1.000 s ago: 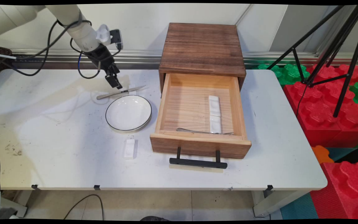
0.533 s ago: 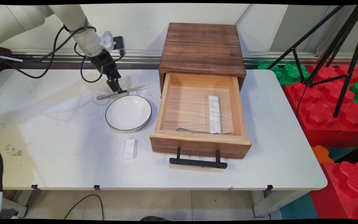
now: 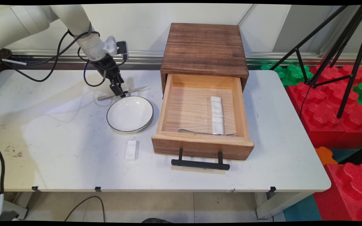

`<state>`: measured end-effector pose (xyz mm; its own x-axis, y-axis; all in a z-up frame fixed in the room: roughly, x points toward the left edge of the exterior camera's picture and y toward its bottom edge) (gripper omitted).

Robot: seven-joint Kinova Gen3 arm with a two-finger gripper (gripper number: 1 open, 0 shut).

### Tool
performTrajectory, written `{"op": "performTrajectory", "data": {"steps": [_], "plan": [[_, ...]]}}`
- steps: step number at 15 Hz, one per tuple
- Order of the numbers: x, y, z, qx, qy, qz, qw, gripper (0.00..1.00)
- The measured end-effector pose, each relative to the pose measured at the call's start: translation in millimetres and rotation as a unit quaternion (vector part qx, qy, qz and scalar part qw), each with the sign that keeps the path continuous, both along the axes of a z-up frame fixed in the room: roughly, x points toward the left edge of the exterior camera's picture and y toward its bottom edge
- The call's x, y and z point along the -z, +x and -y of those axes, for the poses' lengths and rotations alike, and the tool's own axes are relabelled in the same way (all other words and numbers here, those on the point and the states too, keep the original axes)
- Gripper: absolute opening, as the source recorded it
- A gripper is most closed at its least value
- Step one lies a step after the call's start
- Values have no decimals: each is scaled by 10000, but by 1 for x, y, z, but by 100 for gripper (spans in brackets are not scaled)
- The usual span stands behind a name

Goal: Pick up the knife from the left of the white plate, then place the picked object into the drawer

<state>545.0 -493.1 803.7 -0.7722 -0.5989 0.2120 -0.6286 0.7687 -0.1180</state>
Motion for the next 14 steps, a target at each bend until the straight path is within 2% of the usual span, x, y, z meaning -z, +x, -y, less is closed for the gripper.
{"op": "performTrajectory", "data": {"steps": [1,9,14], "plan": [[1,0,0,4,12,-4,10000,0],[4,-2,-5,50,49,-55,10000,0],[-3,0,-12,-54,47,-75,9999,0]]}}
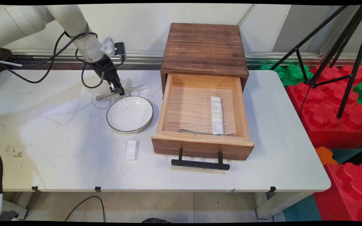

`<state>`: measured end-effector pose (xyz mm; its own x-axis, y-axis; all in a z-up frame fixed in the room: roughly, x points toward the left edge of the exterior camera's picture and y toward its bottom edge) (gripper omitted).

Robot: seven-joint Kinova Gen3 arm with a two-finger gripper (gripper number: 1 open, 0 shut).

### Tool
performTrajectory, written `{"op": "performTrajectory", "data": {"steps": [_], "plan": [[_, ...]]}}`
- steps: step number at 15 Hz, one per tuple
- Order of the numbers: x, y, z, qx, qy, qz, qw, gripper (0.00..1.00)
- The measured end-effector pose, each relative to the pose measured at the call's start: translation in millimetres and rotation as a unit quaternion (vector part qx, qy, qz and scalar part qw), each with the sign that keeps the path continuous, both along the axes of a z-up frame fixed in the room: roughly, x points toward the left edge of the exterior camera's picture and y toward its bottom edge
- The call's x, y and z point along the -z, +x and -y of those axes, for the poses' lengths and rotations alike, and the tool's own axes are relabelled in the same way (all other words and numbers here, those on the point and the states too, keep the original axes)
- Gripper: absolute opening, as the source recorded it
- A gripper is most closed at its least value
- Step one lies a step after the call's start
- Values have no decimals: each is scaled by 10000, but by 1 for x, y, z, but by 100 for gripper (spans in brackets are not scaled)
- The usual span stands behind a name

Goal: Place the picked object into the drawer

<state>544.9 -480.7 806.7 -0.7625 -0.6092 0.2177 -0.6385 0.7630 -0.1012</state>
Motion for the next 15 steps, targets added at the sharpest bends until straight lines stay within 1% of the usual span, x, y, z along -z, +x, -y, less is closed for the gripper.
{"op": "performTrajectory", "data": {"steps": [5,9,15], "plan": [[-15,6,-11,-226,-69,14,9997,0],[-37,9,-18,-406,-225,21,9989,0],[-81,1,-27,-578,-583,-25,9966,0]]}}
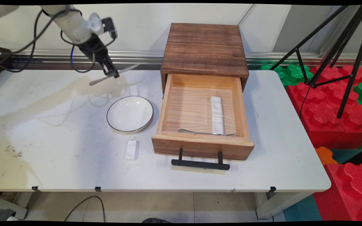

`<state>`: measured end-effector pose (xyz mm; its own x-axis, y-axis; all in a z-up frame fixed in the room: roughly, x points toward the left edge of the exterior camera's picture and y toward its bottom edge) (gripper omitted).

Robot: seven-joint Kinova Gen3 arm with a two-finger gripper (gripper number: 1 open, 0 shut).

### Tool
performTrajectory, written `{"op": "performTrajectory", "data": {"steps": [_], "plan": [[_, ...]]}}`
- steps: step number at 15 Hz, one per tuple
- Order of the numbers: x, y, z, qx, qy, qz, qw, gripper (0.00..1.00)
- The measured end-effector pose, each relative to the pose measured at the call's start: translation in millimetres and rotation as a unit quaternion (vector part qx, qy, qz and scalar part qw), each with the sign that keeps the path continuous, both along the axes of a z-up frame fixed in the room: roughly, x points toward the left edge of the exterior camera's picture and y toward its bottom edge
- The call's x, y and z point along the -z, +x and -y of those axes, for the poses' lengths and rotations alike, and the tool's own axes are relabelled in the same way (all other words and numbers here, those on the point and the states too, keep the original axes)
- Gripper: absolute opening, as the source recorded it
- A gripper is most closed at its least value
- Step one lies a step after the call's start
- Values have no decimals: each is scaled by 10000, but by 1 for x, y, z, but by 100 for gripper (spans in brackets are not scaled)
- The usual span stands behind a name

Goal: Place the picked object into the drawer

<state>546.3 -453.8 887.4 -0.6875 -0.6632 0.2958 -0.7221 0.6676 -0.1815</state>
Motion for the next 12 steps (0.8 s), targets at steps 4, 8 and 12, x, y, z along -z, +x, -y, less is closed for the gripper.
{"op": "performTrajectory", "data": {"steps": [4,8,12], "plan": [[-37,-9,-9,-189,-309,-15,9993,0],[-72,-24,-22,-364,-592,-59,9976,0],[-96,-47,-33,-319,-725,-188,9967,0]]}}
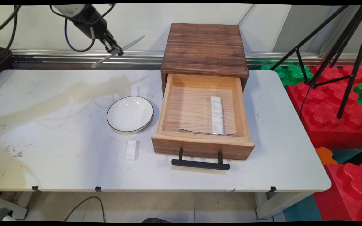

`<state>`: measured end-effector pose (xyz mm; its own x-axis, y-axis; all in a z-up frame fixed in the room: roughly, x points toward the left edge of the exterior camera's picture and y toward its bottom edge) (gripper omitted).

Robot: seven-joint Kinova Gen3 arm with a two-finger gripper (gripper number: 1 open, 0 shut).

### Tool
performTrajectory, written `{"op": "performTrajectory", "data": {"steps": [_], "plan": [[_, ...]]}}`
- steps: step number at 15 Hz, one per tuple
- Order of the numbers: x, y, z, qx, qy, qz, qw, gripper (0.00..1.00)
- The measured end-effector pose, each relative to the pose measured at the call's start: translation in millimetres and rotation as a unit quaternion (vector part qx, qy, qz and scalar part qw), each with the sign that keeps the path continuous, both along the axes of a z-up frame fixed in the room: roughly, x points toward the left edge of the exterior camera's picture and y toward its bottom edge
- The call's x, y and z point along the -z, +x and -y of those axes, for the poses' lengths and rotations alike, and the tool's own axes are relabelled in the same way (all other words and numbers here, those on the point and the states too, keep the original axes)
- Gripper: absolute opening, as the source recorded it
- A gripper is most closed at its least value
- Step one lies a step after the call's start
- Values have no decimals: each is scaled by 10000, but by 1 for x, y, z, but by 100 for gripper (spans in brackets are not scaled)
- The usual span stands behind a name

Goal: Place the picked object into the drawer

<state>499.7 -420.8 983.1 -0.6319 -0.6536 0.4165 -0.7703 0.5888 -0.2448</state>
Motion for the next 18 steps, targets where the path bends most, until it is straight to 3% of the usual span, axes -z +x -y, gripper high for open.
{"op": "performTrajectory", "data": {"steps": [8,13,18], "plan": [[-30,-63,-13,745,-111,-293,9967,0],[-39,-118,-12,1476,-54,-443,9880,0],[-34,-164,7,1887,-10,-480,9809,0]]}}
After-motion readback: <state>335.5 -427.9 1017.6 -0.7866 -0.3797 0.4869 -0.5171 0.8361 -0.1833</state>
